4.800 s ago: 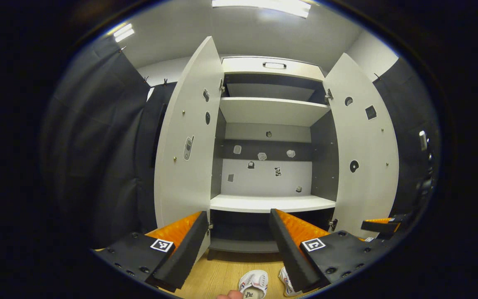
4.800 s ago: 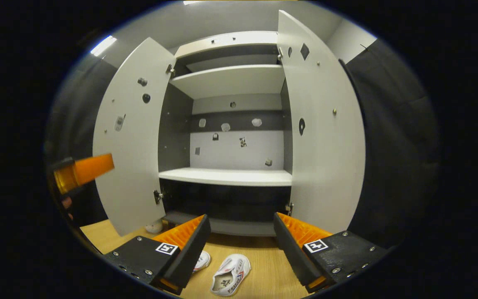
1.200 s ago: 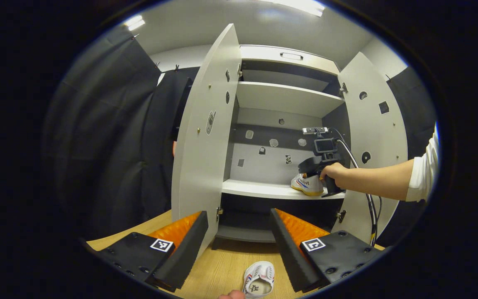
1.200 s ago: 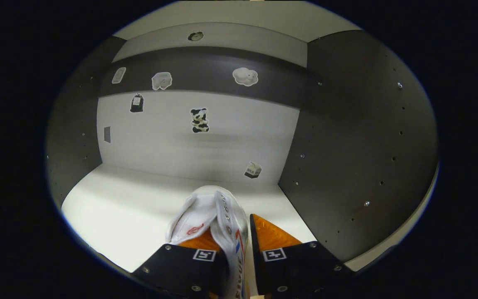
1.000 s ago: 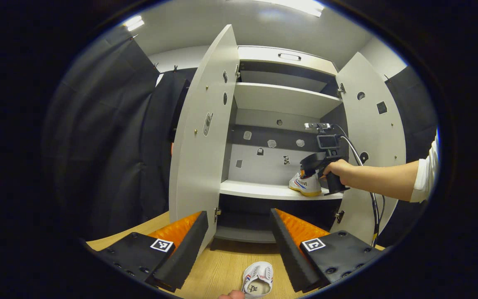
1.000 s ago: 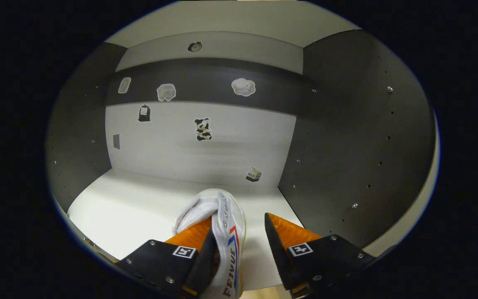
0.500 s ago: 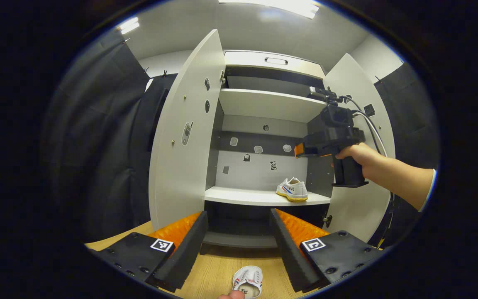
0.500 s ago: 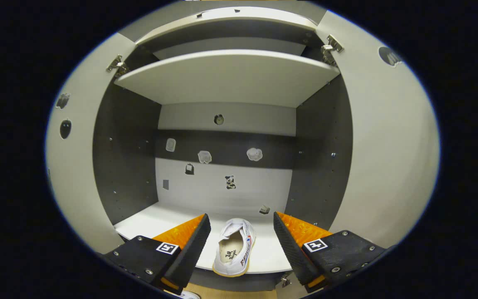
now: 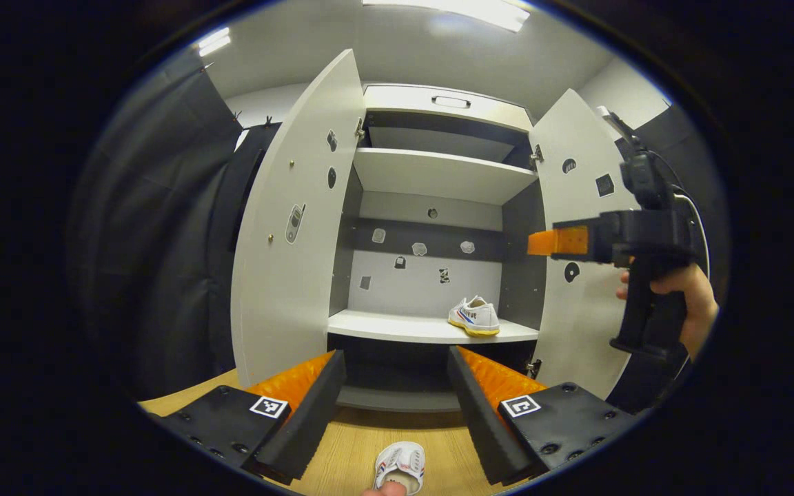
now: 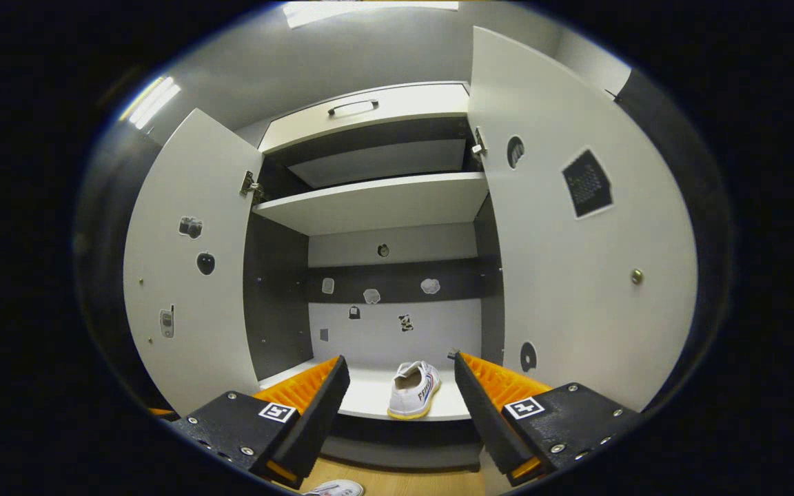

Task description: Grab one shoe with the right hand and put it into the shoe cabinet, grab the other shoe with the left hand and put it into the shoe cabinet; then close the right door with the right hand and the left door with the left hand.

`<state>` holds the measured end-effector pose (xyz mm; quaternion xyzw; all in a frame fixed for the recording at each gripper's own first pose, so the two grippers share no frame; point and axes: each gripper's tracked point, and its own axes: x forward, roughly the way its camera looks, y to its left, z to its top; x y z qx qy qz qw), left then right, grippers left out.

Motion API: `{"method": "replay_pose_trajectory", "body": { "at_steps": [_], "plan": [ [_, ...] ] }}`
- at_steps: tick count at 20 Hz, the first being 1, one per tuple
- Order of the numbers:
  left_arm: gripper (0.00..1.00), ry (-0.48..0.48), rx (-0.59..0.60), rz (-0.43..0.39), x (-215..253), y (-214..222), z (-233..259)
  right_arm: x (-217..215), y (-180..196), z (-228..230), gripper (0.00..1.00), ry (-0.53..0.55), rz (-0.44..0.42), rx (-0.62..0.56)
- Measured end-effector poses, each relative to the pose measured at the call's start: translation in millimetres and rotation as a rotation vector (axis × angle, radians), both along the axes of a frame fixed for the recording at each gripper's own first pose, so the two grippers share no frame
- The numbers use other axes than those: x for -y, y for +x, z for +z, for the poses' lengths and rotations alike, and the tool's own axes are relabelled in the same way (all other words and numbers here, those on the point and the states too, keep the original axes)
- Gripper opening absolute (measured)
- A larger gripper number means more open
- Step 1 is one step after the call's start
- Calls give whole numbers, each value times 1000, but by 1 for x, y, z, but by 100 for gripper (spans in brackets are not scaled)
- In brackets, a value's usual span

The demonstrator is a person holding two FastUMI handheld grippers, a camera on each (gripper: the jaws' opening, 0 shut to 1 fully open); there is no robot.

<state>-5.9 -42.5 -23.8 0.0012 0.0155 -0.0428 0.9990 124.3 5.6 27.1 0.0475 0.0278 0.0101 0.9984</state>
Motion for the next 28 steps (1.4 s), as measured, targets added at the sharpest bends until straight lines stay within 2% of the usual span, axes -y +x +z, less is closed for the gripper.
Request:
{"method": "replay_pose_trajectory", "body": {
  "at_steps": [3, 4, 5, 10, 12, 13, 15, 18, 22, 25, 28],
  "plan": [
    [96, 0, -6, 11, -1, 3, -3, 17, -40, -16, 94, -20, -41, 65],
    [94, -1, -9, 14, -1, 3, -4, 27, -53, -27, 94, -33, -68, 59],
    [96, -1, -14, 17, -2, 3, -6, 36, -64, -36, 94, -40, -85, 55],
    [97, 36, -38, 45, -13, 7, -13, 61, -113, -67, 94, -68, -152, 30],
    [96, 51, -63, 5, -9, 15, -16, 60, -121, -70, 94, -75, -142, 20],
    [94, 60, -100, -28, -5, 18, -26, 58, -123, -71, 94, -70, -133, 19],
    [96, 61, -191, -72, -6, 19, -59, 53, -125, -75, 94, -55, -120, 8],
    [95, 3, -389, -132, 0, 10, -132, 49, -127, -80, 94, -50, -108, 6],
    [97, 44, -616, -93, -18, -11, -224, 46, -131, -92, 94, -84, -86, -33],
    [98, 91, -734, -87, -31, -29, -264, 48, -135, -95, 94, -85, -90, -51],
    [98, 49, -842, -99, -30, -42, -293, 51, -135, -98, 94, -85, -95, -69]
  ]
}}
